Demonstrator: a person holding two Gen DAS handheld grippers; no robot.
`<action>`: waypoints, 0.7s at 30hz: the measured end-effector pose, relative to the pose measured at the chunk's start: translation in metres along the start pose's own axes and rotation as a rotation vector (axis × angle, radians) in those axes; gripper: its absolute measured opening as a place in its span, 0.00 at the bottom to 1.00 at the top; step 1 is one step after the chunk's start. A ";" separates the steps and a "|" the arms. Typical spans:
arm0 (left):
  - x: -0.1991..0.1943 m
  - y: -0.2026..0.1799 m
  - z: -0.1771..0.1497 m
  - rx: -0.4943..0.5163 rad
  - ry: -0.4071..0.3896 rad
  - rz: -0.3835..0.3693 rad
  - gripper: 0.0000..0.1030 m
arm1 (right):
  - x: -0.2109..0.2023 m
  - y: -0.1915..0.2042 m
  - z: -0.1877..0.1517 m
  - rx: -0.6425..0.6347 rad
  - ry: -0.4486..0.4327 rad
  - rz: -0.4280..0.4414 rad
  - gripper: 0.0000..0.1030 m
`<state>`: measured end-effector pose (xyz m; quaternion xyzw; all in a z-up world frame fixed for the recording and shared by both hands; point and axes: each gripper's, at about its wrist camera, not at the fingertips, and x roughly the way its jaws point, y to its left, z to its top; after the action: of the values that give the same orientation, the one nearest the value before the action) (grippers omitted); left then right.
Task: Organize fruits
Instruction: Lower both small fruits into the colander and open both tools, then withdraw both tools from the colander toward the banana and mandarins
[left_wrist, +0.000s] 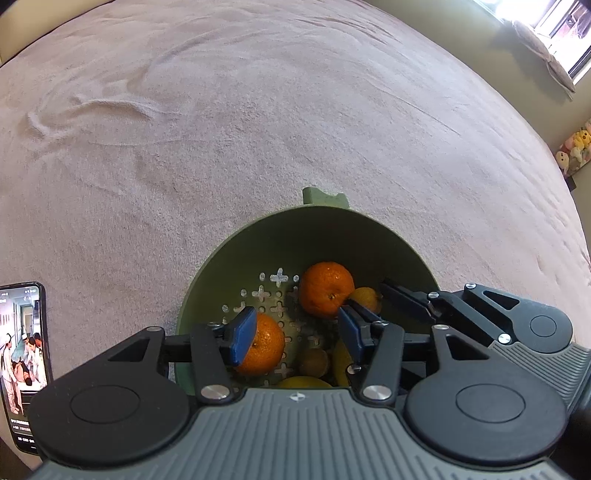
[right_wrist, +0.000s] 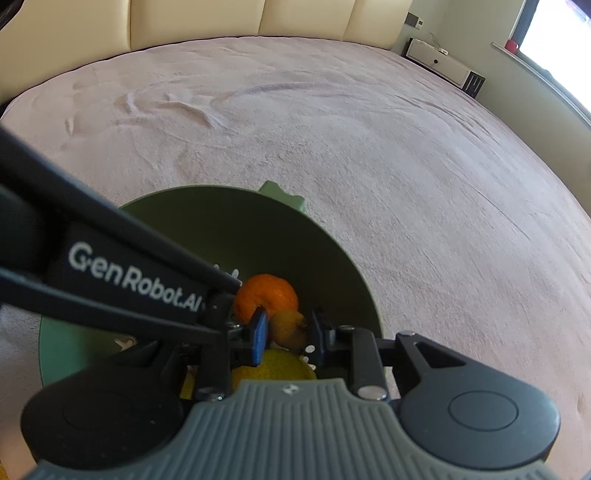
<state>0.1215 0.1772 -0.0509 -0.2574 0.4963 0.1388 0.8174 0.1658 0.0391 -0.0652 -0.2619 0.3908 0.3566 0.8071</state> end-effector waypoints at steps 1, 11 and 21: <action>0.000 0.000 0.000 0.000 0.001 0.000 0.58 | 0.000 0.000 0.001 0.003 -0.001 0.001 0.23; -0.007 -0.004 0.001 0.004 -0.016 0.004 0.59 | -0.013 -0.004 0.003 0.019 -0.038 -0.008 0.39; -0.020 -0.025 -0.005 0.083 -0.071 -0.018 0.61 | -0.054 -0.023 -0.014 0.097 -0.097 -0.098 0.65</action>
<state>0.1206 0.1542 -0.0282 -0.2226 0.4702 0.1195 0.8456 0.1538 -0.0053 -0.0254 -0.2237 0.3549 0.3094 0.8534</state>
